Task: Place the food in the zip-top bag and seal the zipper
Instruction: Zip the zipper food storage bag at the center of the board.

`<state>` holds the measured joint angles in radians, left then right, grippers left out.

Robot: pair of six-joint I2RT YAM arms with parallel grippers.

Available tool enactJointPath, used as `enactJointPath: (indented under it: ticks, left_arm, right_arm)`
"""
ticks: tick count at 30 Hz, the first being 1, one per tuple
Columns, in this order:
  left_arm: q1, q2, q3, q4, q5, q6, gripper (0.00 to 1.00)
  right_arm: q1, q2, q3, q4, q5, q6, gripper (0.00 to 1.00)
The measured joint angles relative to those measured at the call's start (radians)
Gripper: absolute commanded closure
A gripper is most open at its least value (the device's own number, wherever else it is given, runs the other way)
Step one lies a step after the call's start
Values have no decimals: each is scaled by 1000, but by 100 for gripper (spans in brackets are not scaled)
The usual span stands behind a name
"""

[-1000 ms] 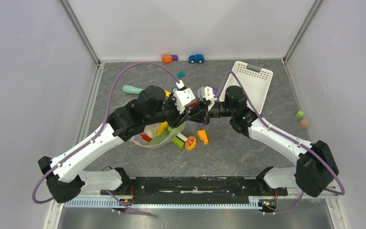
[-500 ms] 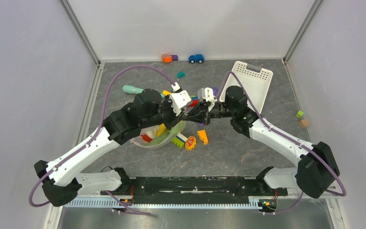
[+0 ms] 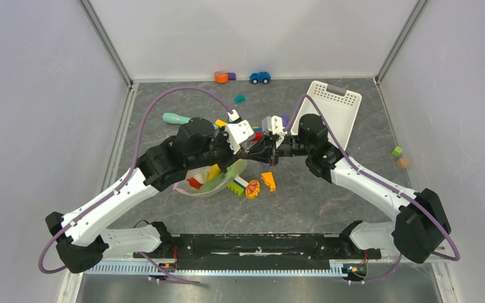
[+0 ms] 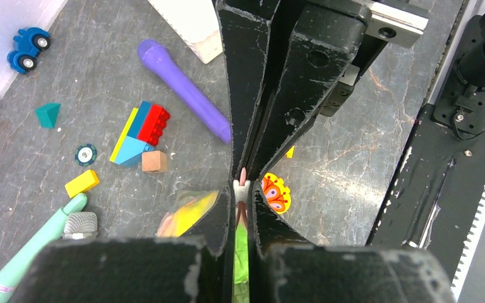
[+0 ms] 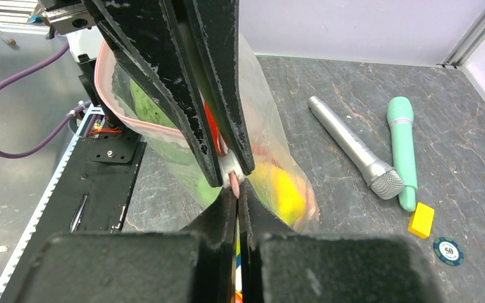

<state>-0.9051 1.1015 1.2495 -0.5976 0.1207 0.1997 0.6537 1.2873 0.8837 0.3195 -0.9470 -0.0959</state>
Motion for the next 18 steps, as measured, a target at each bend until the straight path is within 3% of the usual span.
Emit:
enactJointPath:
  ticks: [18]
  left_arm:
    - [-5,16,84,-187,-124,-119,98]
  right_arm:
    - [7,-9,19,-43,147,-14,100]
